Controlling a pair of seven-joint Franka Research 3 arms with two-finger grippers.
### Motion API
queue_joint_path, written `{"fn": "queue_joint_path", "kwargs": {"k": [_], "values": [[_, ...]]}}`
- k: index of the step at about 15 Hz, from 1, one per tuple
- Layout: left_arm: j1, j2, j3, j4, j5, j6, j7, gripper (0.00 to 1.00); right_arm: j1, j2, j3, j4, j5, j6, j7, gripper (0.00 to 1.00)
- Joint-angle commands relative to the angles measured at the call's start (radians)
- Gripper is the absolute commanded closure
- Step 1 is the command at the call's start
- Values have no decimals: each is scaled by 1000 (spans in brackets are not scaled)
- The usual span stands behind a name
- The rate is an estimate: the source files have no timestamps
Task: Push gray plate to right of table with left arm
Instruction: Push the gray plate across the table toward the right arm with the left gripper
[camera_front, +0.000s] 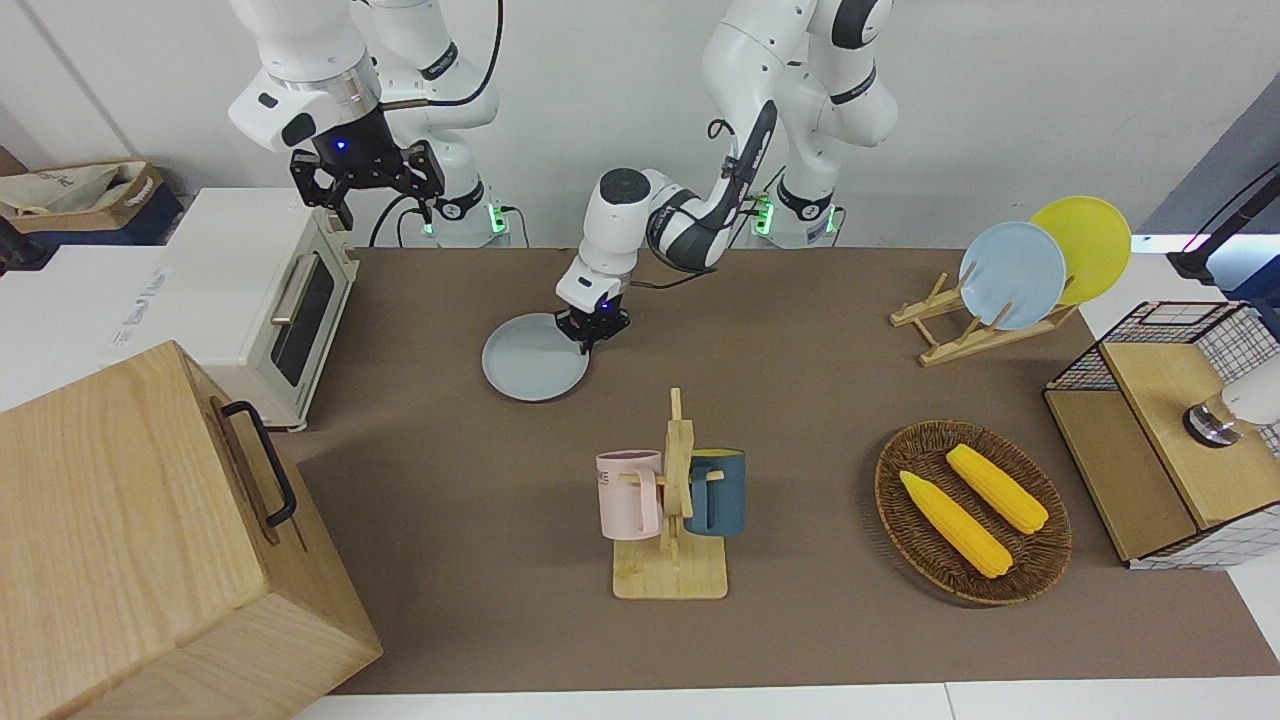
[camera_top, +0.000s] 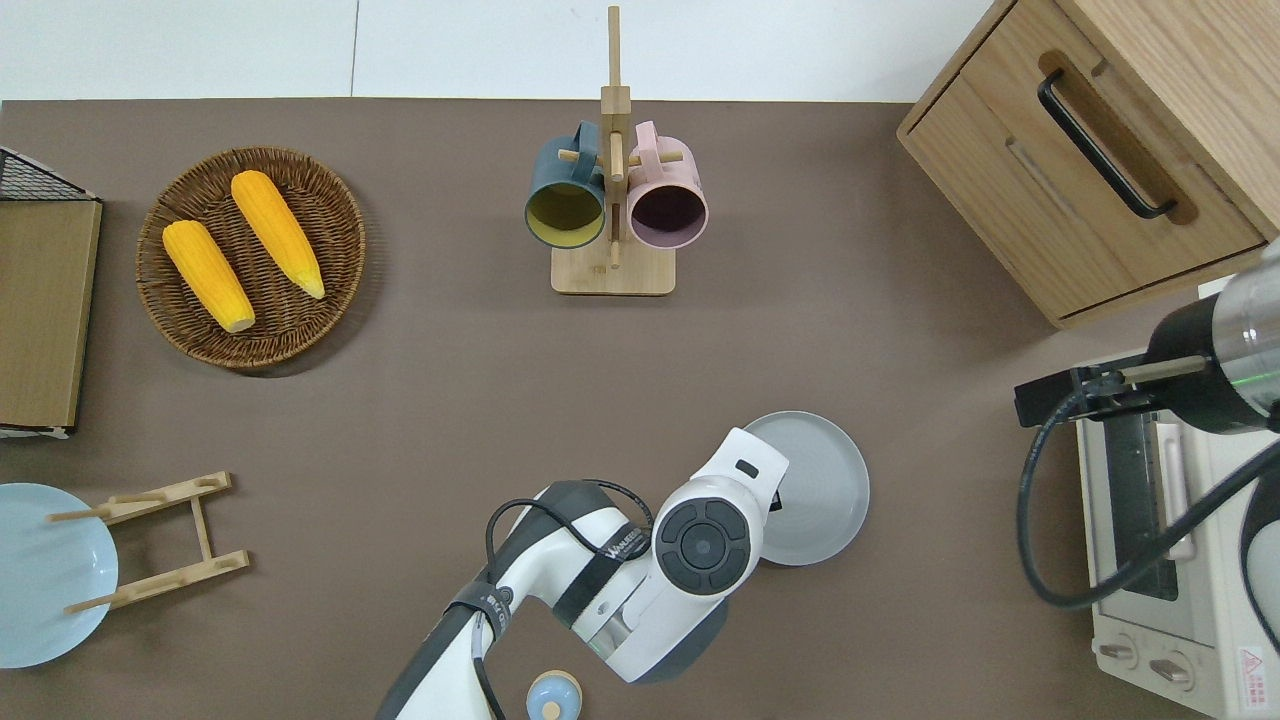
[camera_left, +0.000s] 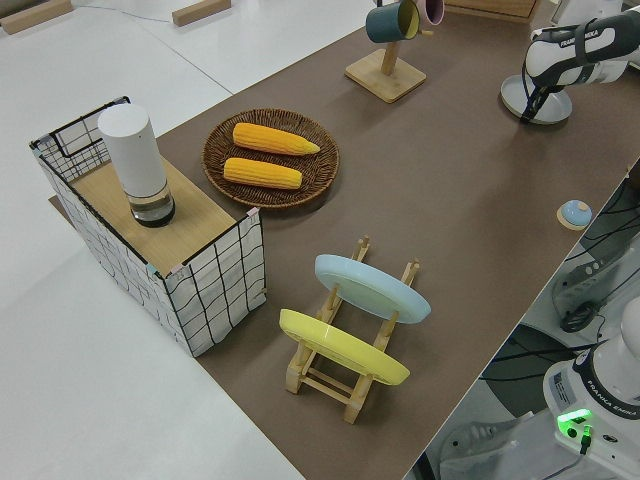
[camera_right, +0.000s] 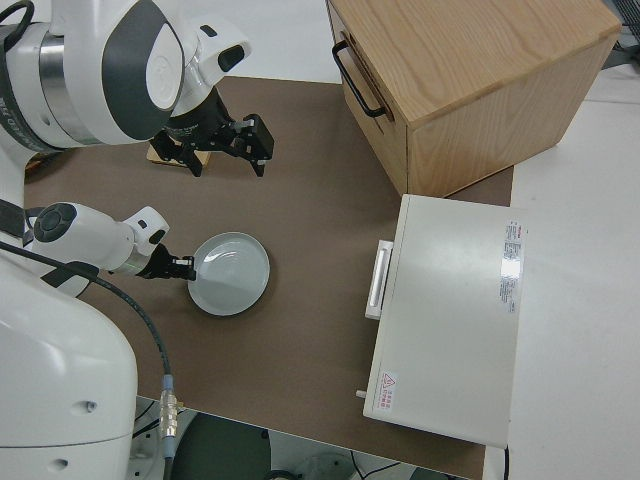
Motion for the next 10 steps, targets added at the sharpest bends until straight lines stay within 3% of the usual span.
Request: {"fn": "queue_joint_path", "kwargs": {"k": [1,3,10], "values": [[2,8,10,38,1,-57,0,340,-11,-8,6,-1,8,-12,-3,17],[11,-18,17,38,-2,-120,40,260,-11,-8,6,-1,8,-12,-3,17],[189,-150,13,30,-17,-327,223,103,-11,-8,4,-1,8,-12,-3,17]]}}
